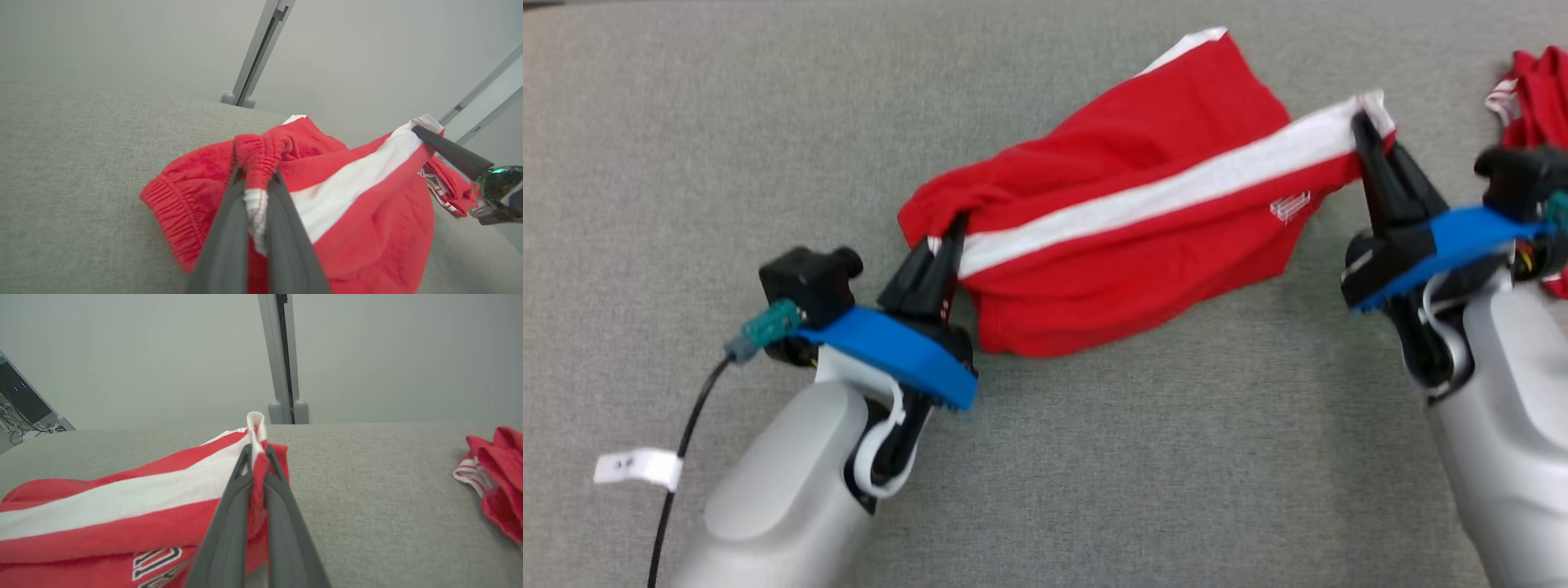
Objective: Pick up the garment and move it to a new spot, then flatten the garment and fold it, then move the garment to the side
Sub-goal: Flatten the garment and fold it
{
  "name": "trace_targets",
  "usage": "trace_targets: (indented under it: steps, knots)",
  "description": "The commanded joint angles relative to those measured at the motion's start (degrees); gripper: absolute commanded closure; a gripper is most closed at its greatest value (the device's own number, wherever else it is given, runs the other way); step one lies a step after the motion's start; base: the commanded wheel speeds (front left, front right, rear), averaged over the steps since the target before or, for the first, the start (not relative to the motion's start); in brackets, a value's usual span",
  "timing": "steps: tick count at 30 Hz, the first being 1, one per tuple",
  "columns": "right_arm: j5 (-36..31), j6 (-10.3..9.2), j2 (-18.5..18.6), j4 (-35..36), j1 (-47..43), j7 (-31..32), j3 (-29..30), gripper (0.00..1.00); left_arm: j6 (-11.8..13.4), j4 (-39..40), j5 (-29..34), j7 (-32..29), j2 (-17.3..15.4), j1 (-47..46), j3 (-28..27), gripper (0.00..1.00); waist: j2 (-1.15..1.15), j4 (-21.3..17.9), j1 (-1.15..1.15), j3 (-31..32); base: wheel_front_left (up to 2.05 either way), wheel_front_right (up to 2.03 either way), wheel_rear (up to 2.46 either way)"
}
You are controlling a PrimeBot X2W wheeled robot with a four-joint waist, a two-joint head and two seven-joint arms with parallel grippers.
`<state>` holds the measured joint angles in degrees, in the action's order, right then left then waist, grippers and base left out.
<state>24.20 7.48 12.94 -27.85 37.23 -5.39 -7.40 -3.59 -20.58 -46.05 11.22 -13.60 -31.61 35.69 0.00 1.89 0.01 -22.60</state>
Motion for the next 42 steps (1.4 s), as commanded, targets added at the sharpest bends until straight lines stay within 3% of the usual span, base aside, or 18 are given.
trace_targets:
  steps: [1,16,17,18,19,20,25,31,42]
  knots:
    - [-0.3,0.04,0.1,-2.2,3.5,0.7,-0.5,1.0,-0.5,-1.2,0.1,0.2,0.3,-2.6,-0.6,1.0,0.0,1.3,-0.01,-2.1,0.0,0.0,0.0]
    - [-2.7,0.04,-2.3,-24.9,26.9,-0.4,-3.3,1.0,-2.7,-13.3,0.2,2.5,3.8,-14.7,-1.7,1.0,0.0,4.6,-0.01,-9.2,0.0,0.0,0.0]
    - [-2.8,0.04,-2.5,-26.1,27.7,-0.9,-3.4,0.95,-2.9,-14.0,0.3,2.6,4.1,-15.1,-1.5,1.0,0.0,4.7,-0.01,-9.3,0.0,0.0,0.0]
    - [-2.9,0.04,-2.6,-27.2,28.4,-1.6,-3.5,0.56,-3.0,-14.7,0.3,2.7,4.3,-15.4,-1.3,1.0,0.0,4.7,-0.01,-9.3,0.0,0.0,0.0]
    - [-2.9,0.04,-2.8,-28.2,28.9,-2.2,-3.7,0.0,-3.1,-15.4,0.3,2.9,4.4,-15.6,-1.2,0.63,0.0,4.7,-0.01,-9.2,0.0,0.0,0.0]
    - [-2.8,0.04,-2.9,-28.9,29.1,-3.0,-3.9,0.0,-3.1,-16.0,0.5,3.1,4.6,-15.7,-1.1,0.0,0.0,4.7,-0.01,-9.1,0.0,0.0,0.0]
    - [-1.5,0.04,-2.0,-31.4,27.4,-6.3,-5.9,0.0,-3.4,-16.6,1.9,3.8,5.1,-13.8,-1.4,0.0,0.0,4.4,-0.01,-7.5,0.0,0.0,0.0]
    - [0.7,0.04,0.4,-31.2,23.7,-8.0,-8.7,0.0,-2.5,-11.7,4.1,4.0,4.3,-9.1,-5.0,0.0,0.0,4.3,-0.01,-5.6,0.0,0.0,0.0]
    - [4.4,0.04,4.4,-32.3,20.1,-6.7,-13.5,0.0,1.8,5.5,12.1,4.0,1.5,5.0,-17.2,0.0,0.0,5.4,-0.01,-4.1,0.0,0.0,0.0]
